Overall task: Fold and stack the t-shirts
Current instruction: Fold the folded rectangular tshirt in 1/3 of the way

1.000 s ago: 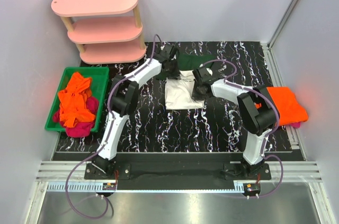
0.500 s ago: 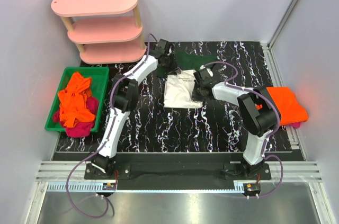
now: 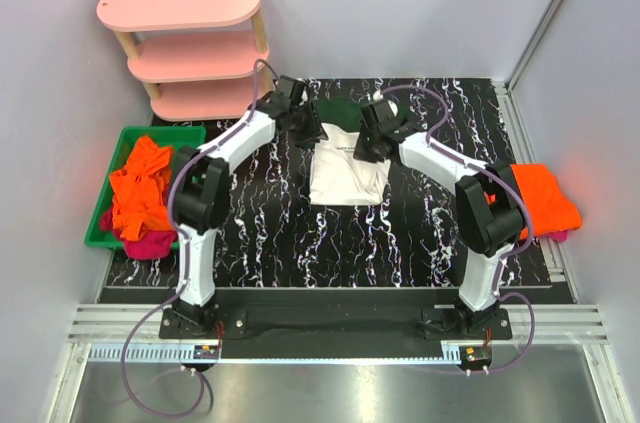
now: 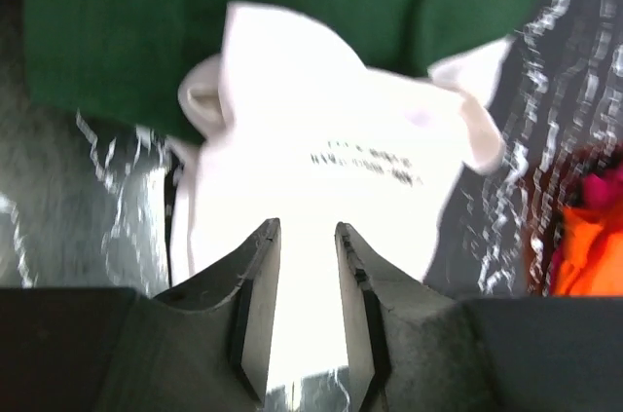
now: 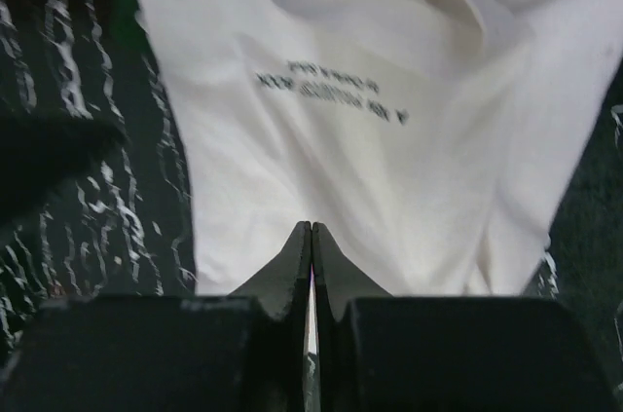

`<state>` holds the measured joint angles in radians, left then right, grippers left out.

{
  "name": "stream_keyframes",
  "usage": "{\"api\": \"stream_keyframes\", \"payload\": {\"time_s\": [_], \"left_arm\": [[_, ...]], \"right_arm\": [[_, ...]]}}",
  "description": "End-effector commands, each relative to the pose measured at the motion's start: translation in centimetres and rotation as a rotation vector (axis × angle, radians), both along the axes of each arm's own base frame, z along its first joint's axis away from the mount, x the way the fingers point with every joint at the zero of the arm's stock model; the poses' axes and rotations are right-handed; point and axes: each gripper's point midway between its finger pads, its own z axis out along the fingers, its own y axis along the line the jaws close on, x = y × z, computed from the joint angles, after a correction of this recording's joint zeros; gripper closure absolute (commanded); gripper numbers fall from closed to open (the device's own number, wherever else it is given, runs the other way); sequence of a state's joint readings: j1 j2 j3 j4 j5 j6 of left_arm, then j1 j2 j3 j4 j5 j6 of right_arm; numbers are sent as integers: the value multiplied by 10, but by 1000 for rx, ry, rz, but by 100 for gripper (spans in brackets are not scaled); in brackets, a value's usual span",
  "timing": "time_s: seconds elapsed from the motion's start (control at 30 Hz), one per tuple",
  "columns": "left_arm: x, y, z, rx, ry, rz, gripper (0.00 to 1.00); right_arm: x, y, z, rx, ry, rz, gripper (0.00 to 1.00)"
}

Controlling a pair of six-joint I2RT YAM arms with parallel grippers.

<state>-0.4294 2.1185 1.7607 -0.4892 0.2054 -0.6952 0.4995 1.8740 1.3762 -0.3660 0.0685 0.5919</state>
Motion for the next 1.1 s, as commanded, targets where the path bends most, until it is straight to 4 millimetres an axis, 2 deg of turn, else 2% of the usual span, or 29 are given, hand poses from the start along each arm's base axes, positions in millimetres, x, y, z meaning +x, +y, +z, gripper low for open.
{"api": "stream_keyframes", "payload": {"time_s": [0.0, 0.03, 0.07, 0.1, 0.2, 0.23, 0.3, 0.33, 0.37, 0.5, 0.63, 0.73, 1.07], "left_arm": [[-29, -1, -8, 0, -21, -21, 68], [-36, -2, -14, -3, -4, -31, 68], [-42, -2, -19, -1, 8, -34, 69], [-53, -1, -31, 5, 35, -41, 69], [-68, -4, -43, 7, 62, -61, 71], [-72, -5, -45, 8, 69, -66, 71], [-77, -9, -50, 9, 80, -83, 71], [-80, -11, -54, 10, 92, -92, 71], [-81, -13, -58, 13, 98, -102, 71], [-91, -20, -73, 23, 139, -128, 72], [-103, -21, -87, 43, 183, -143, 73], [-113, -21, -97, 54, 216, -152, 74], [-148, -31, -118, 89, 296, -194, 75]], "right_arm": [[19, 17, -3, -5, 0, 34, 95], [23, 20, -4, -4, -1, 35, 95], [24, 20, -18, -17, 22, 38, 96], [25, 22, -23, -25, 28, 46, 97], [34, 20, -39, -54, 43, 35, 98], [39, 21, -38, -54, 35, 31, 99], [47, 17, -48, -63, 44, 14, 99], [55, 17, -45, -58, 33, 7, 99], [59, 13, -53, -63, 46, -3, 99], [75, 4, -48, -49, 39, -39, 100], [88, -4, -30, -53, -10, -73, 99], [99, -13, -24, -52, -27, -92, 99], [120, -53, -62, -78, 45, -173, 99]]}}
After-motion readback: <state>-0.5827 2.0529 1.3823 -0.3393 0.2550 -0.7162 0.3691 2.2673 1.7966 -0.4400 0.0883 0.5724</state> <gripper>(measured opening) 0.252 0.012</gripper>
